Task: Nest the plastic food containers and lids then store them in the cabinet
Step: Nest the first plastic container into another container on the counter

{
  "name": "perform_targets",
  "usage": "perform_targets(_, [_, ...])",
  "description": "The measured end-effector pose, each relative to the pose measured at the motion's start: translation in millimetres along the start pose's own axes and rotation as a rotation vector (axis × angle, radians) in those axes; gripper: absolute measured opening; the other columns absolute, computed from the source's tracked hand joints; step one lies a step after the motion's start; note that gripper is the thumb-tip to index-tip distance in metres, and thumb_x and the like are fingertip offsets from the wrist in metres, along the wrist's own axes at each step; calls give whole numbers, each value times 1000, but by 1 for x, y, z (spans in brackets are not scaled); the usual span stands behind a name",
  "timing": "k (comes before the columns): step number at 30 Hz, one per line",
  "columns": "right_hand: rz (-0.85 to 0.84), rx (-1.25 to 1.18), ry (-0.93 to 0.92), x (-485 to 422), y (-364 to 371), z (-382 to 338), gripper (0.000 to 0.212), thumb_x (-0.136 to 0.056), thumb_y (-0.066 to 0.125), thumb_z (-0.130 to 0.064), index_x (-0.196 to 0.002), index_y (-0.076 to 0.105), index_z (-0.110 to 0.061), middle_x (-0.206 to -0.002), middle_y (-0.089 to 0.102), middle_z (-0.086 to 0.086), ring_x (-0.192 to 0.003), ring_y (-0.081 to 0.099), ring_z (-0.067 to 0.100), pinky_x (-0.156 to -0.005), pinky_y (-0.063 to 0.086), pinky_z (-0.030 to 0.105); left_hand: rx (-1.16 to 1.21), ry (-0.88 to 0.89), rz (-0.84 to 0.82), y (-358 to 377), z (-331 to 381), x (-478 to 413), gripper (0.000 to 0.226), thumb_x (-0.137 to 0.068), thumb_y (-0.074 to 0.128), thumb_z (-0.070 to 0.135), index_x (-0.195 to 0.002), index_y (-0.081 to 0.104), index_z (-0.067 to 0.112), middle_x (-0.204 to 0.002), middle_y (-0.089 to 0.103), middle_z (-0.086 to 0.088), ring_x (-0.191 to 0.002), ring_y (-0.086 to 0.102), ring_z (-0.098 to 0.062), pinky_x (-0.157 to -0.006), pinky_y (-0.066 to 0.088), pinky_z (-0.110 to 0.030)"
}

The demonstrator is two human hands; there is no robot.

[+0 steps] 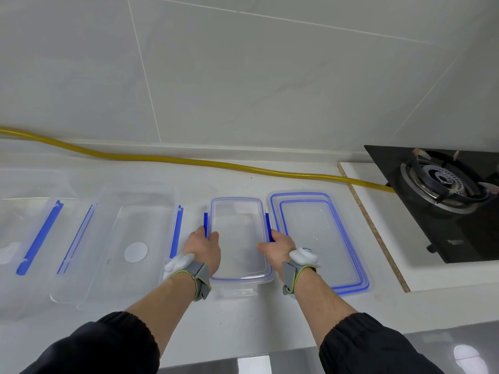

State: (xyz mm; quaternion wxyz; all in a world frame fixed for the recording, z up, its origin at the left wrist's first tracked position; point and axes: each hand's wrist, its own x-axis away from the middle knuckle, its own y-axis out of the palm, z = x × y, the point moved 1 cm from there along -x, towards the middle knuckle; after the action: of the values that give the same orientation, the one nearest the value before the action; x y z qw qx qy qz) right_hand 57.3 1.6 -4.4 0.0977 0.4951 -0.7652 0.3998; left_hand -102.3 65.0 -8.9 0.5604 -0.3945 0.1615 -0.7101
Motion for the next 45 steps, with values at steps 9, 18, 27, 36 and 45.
perform_targets(9, [39,-97,-30,-4,6,6,55,-87,55,-8,-139,39,0,-138,51,15,-123,52,33,-96,43,29,3,68,33,5,-11,-7,23,-95,38,27,-79,44,11,-81,52,-11,-66,46,-25,-64,42,-33])
perform_targets(18, [215,-167,-198,19,5,-25,31,-78,53,-9,-57,30,-17,-52,30,-3,-48,24,15,-44,24,21,83,122,69,-36,14,-1,23,-95,39,25,-80,45,9,-82,50,-14,-65,44,-29,-63,38,-32])
perform_targets(27, [253,-176,-337,65,45,-110,27,-74,52,-20,-54,35,-19,-48,32,-4,-45,29,17,-47,25,25,131,160,220,-141,6,2,24,-91,43,26,-76,51,10,-61,49,-4,-58,47,-28,-55,35,-31])
perform_targets(36, [186,-110,-386,90,107,-146,19,-75,51,-23,-61,42,-15,-58,39,3,-49,32,19,-49,29,24,165,107,234,-206,-47,-2,20,-92,44,27,-93,58,14,-83,66,-13,-76,62,-35,-69,50,-37])
perform_targets(45, [160,-2,-350,89,151,-143,25,-84,50,-19,-62,40,-12,-57,38,5,-57,35,25,-56,29,27,154,51,152,-218,-91,-21,24,-91,43,27,-103,58,12,-96,64,-13,-78,63,-33,-71,52,-39])
